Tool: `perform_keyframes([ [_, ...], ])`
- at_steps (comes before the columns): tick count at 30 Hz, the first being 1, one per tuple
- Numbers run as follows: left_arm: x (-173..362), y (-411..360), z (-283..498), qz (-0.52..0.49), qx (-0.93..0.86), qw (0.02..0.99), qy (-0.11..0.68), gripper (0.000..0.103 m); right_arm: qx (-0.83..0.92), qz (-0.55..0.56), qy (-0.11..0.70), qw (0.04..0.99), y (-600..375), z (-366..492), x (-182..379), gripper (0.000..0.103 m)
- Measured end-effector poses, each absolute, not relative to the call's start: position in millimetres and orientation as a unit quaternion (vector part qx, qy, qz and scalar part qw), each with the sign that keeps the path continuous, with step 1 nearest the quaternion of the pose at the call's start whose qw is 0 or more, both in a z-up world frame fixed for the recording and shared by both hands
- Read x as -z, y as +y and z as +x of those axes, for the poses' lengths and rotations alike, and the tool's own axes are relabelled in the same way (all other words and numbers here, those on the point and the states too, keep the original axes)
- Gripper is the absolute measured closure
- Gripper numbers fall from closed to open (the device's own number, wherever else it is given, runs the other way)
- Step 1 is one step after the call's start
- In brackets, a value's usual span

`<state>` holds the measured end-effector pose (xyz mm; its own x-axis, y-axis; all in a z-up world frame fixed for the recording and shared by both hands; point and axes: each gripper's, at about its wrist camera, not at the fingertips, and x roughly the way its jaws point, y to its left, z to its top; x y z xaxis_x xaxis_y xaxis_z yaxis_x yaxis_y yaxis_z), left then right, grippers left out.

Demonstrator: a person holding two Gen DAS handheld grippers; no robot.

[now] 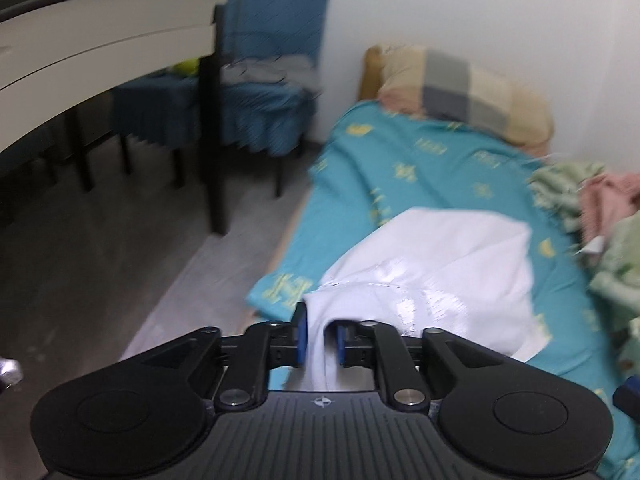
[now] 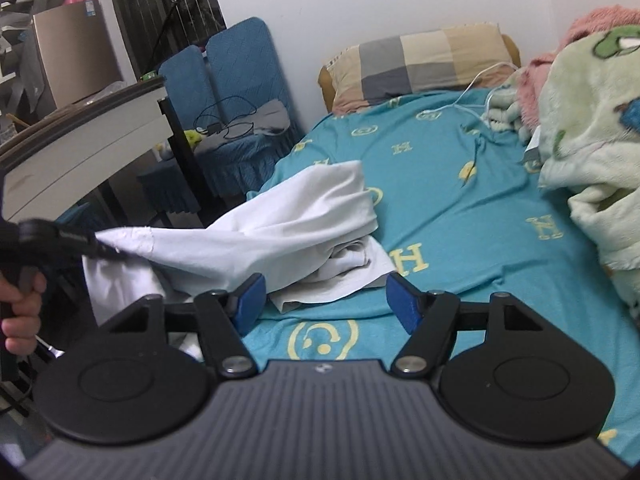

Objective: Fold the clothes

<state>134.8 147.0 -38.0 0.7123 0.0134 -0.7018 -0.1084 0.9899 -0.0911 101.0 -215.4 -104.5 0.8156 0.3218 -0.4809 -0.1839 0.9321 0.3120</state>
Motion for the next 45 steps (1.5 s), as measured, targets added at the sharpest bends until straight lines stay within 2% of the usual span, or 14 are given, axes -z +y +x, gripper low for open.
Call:
perform_keyframes([
  [7,7,130,68,-0.113,-0.024,0.934,0.337,0.041,-0.203,0.229,0.314,0.899,-219,112,114,0.033],
  [11,16,95,68,-0.080,0.007,0.935,0.345,0.041,-0.251,0.316,0.359,0.842,-210,147,126,0.033],
  [18,63,65,94,0.018,0.016,0.915,0.402,0.042,-0.241,0.368,0.407,0.801,-171,220,166,0.034],
  [19,72,61,99,0.040,0.006,0.910,0.414,0.042,-0.233,0.367,0.411,0.801,-167,228,171,0.037],
  [21,91,52,111,0.077,-0.018,0.897,0.436,0.043,-0.220,0.366,0.415,0.803,-162,239,178,0.073],
  [22,100,49,116,0.090,-0.031,0.891,0.443,0.043,-0.212,0.365,0.414,0.807,-161,242,178,0.081],
  [24,103,48,119,0.094,-0.044,0.892,0.439,0.049,-0.204,0.363,0.394,0.819,-161,241,173,0.095],
  [25,103,48,120,0.094,-0.050,0.894,0.435,0.068,-0.204,0.364,0.378,0.826,-163,237,167,0.096],
  [27,103,48,122,0.094,-0.060,0.897,0.428,0.092,-0.202,0.364,0.344,0.842,-170,227,151,0.098],
  [28,104,49,123,0.094,-0.065,0.898,0.424,0.095,-0.200,0.362,0.327,0.850,-173,222,141,0.098],
  [32,58,71,97,0.011,-0.071,0.937,0.342,0.099,-0.193,0.347,0.264,0.879,-193,198,100,0.098],
  [37,-20,106,30,-0.089,-0.033,0.981,0.172,0.100,-0.188,0.338,0.198,0.901,-229,148,51,0.099],
  [41,-53,120,-9,-0.109,-0.002,0.992,0.065,0.100,-0.204,0.316,0.140,0.916,-253,98,11,0.100],
  [45,-59,114,4,-0.115,0.007,0.990,0.079,0.100,-0.233,0.275,0.089,0.928,-266,56,-23,0.100],
])
